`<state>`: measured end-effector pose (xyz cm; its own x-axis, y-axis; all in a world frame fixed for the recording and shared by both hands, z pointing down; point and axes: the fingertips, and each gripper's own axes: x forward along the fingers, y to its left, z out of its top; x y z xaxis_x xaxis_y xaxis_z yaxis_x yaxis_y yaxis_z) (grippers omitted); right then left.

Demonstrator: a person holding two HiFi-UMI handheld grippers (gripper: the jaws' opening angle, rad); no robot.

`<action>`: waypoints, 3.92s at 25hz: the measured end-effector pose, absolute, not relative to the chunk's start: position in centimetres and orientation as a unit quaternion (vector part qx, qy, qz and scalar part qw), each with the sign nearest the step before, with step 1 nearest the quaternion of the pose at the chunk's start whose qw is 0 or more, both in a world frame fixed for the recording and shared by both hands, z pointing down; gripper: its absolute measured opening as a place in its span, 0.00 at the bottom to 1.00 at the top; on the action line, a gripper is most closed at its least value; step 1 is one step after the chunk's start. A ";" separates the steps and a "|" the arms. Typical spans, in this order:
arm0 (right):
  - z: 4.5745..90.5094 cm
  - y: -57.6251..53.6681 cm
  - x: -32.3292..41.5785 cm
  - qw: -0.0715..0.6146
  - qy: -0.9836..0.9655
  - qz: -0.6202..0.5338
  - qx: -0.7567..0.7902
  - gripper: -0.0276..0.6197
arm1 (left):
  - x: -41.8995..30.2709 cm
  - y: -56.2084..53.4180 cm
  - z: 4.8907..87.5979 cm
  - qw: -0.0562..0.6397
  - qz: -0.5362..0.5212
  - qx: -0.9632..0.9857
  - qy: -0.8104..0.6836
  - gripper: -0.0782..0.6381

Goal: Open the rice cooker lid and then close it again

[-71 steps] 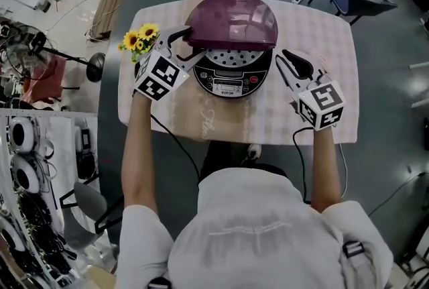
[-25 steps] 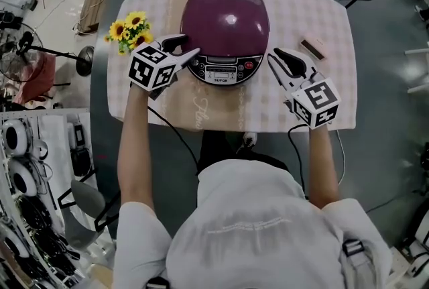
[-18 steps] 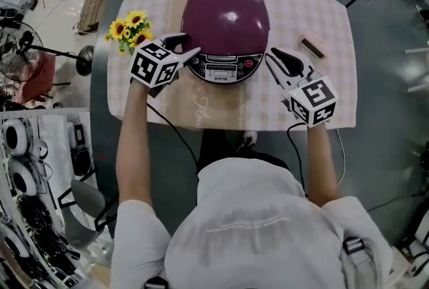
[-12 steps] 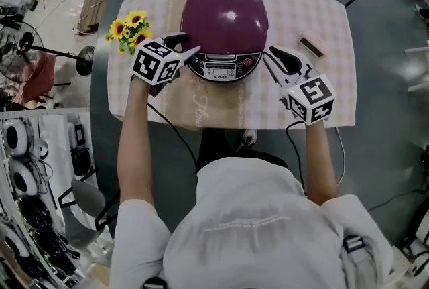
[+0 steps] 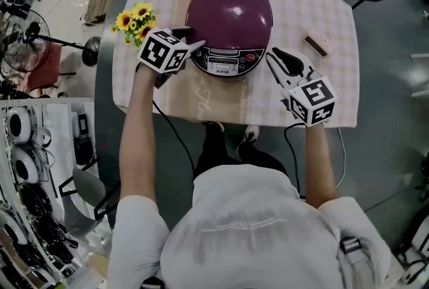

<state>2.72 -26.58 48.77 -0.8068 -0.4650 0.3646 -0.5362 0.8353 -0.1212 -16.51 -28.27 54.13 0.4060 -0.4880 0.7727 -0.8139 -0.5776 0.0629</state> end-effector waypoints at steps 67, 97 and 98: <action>28.6 -26.6 -0.2 0.110 -0.890 -0.141 0.420 0.09 | -20.7 -23.7 28.7 -0.129 0.085 0.825 -0.543 0.13; 28.5 -26.8 -0.7 0.108 -0.888 -0.138 0.425 0.08 | -20.2 -24.1 27.6 -0.138 0.080 0.836 -0.524 0.13; 28.6 -26.9 -0.8 0.108 -0.889 -0.137 0.424 0.08 | -20.2 -24.2 27.7 -0.137 0.081 0.837 -0.524 0.13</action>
